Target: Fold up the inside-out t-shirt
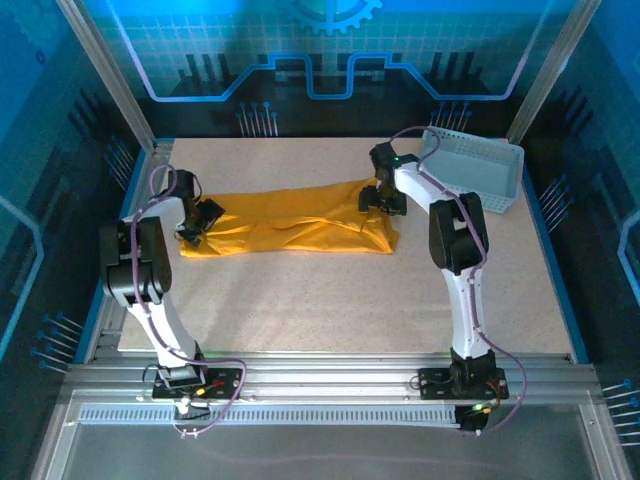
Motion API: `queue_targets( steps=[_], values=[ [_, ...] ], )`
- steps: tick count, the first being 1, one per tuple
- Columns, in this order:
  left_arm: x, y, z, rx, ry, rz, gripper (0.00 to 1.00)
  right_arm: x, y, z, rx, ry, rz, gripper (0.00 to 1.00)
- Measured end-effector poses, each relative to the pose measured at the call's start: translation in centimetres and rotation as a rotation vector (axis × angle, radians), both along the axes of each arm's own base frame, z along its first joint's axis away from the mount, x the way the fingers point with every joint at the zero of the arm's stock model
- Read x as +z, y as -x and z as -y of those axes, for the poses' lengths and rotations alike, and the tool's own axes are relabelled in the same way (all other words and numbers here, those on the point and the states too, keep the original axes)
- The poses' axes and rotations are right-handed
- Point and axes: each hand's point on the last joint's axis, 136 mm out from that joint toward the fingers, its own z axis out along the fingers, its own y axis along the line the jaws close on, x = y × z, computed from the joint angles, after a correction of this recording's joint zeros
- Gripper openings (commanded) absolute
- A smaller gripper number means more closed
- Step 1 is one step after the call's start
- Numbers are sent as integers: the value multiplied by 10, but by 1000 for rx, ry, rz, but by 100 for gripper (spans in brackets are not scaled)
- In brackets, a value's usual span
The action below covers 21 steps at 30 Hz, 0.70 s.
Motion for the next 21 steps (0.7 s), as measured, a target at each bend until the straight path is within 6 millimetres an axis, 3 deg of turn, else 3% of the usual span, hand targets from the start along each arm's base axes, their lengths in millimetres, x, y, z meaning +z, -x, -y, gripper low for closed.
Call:
queue_targets(
  steps=[12, 21],
  values=[
    [1, 11, -1, 21, 4, 44, 81, -3, 3, -5, -47, -6, -15, 32],
    [1, 30, 4, 23, 13, 52, 81, 1, 23, -3, -67, -39, -5, 0]
  ],
)
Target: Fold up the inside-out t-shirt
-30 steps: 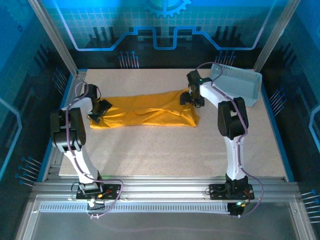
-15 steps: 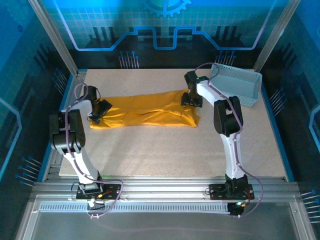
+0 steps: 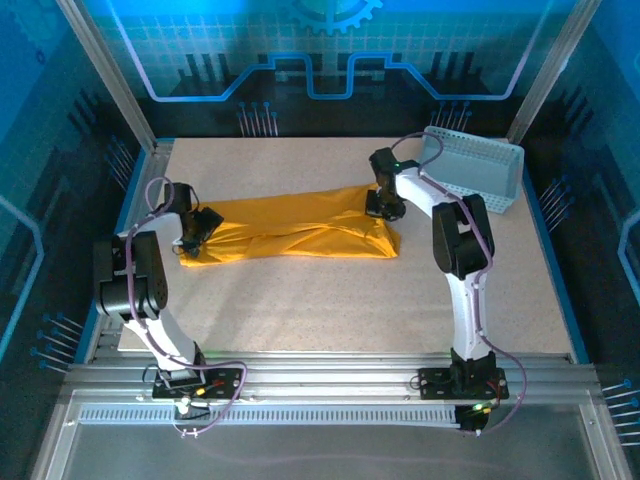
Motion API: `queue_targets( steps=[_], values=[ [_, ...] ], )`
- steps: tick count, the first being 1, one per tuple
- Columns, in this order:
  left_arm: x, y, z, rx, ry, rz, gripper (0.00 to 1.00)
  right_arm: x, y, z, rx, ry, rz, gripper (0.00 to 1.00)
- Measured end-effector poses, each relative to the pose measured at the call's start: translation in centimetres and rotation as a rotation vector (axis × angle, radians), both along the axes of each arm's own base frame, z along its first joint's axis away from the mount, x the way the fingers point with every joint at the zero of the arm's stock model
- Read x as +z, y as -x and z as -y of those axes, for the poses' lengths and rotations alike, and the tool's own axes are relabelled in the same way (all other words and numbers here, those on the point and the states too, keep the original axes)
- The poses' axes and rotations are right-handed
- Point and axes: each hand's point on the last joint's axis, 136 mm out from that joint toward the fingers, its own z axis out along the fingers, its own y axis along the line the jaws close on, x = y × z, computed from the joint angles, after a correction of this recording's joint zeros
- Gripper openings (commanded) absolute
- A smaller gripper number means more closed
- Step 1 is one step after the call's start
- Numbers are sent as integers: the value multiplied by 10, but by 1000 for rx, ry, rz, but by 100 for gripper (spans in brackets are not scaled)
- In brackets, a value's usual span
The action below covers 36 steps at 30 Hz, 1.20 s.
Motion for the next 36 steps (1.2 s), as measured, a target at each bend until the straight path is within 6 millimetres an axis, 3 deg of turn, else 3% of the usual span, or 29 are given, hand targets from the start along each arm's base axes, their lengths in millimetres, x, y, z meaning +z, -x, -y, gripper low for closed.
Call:
queue_targets(
  steps=[5, 7, 12, 14, 18, 22, 27, 30, 36],
  values=[
    [1, 21, 19, -36, 20, -4, 82, 15, 27, 24, -11, 67, -7, 0],
    [1, 33, 36, -70, 30, -12, 82, 33, 37, 38, -12, 107, 15, 0],
    [10, 69, 80, -166, 57, -39, 90, 99, 43, 69, -9, 195, 141, 0],
    [23, 79, 88, -183, 59, -29, 92, 121, 47, 79, -2, 235, 178, 0],
    [52, 84, 87, -191, 39, 31, 93, 147, 53, 84, 48, 321, 202, 0],
    [55, 83, 85, -204, 17, 29, 90, 170, 58, 64, 143, 405, 227, 0],
    [23, 84, 94, -254, 18, -81, 79, 199, 58, 7, 283, 453, 292, 0],
    [8, 88, 109, -308, 16, -131, 73, 203, 62, -30, 359, 464, 291, 0],
    [-2, 87, 135, -382, 12, -137, 54, 191, 76, -88, 455, 443, 254, 0]
  ],
)
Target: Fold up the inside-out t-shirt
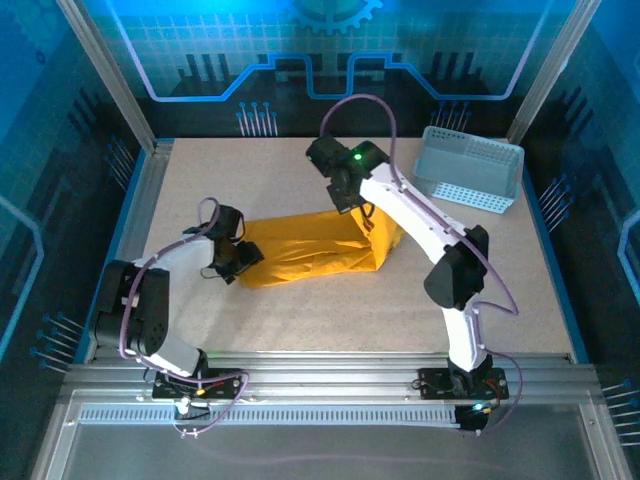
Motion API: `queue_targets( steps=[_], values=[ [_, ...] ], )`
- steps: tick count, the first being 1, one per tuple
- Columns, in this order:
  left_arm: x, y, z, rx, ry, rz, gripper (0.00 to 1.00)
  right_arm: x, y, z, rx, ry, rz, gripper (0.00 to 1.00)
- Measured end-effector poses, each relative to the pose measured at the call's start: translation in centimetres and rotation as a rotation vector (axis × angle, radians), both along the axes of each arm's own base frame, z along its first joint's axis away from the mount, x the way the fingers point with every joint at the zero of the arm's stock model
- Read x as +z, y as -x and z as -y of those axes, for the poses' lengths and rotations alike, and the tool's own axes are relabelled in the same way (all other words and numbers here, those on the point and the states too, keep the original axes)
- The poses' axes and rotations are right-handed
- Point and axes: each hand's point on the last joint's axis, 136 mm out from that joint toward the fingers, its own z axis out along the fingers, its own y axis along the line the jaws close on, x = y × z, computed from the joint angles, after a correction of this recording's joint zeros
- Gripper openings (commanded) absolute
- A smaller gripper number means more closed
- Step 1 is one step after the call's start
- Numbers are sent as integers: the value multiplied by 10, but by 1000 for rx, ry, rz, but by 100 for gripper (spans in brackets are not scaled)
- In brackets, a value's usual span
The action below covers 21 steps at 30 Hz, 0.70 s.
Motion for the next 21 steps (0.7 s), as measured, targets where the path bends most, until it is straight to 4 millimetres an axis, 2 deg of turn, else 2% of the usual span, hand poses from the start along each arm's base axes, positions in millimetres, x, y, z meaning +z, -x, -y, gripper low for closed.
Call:
queue_targets(
  steps=[5, 9, 12, 15, 21],
  values=[
    [-9, 6, 21, -25, 21, 27, 45, -6, 16, -39, 36, -64, -45, 0],
    [-8, 12, 40, -56, 41, 60, 39, -9, 29, -72, 68, -138, -82, 0],
    [-8, 18, 51, -67, 62, 81, 39, -12, 36, -97, 87, -195, -102, 0],
    [-6, 28, 48, -48, 65, 94, 42, -23, 43, -118, 96, -239, -137, 0],
    [3, 43, 22, 31, 38, 143, 42, -50, 54, -160, 117, -335, -221, 0]
  ],
)
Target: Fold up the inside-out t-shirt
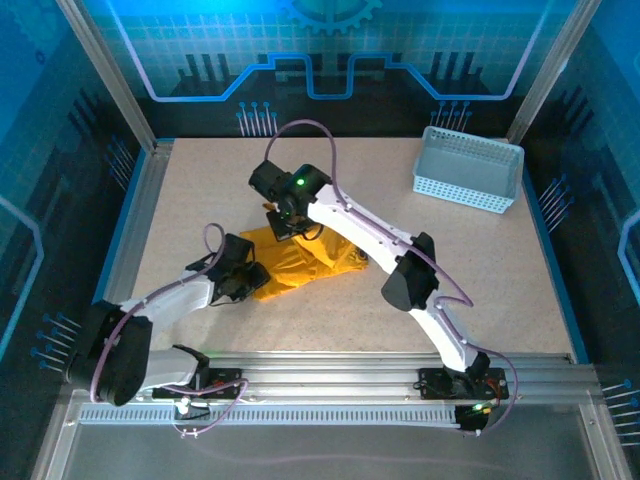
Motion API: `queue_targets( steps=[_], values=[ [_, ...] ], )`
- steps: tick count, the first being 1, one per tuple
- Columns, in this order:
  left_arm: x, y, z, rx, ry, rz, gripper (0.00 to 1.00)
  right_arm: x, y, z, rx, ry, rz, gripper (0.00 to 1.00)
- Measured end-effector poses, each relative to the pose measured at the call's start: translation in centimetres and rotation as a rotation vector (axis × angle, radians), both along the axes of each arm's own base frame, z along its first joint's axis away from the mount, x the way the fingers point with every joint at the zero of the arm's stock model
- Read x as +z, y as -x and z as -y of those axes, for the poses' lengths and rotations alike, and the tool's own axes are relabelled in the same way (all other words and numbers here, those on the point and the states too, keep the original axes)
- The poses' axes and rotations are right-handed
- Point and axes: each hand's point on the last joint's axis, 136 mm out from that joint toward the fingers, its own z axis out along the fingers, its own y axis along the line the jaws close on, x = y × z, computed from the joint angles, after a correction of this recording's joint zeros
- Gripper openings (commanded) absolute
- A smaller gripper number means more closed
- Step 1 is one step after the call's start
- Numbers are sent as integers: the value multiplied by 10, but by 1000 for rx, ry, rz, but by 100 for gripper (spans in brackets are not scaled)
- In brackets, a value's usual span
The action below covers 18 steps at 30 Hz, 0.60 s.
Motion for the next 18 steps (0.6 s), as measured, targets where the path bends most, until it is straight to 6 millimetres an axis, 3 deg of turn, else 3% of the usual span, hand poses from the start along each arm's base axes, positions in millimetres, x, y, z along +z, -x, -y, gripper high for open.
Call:
queue_targets(
  steps=[4, 8, 14, 18],
  values=[
    [-9, 6, -14, 49, -4, -25, 41, -13, 8, -28, 26, -62, -42, 0],
    [-11, 7, -14, 62, 6, -18, 36, -24, 19, -55, 59, -114, -78, 0],
    [-12, 8, -15, 65, 8, -13, 35, -51, 28, -79, 93, -164, -150, 40],
    [0, 19, -27, 103, -24, 8, 41, -49, 26, -87, 108, -194, -151, 52]
  ],
)
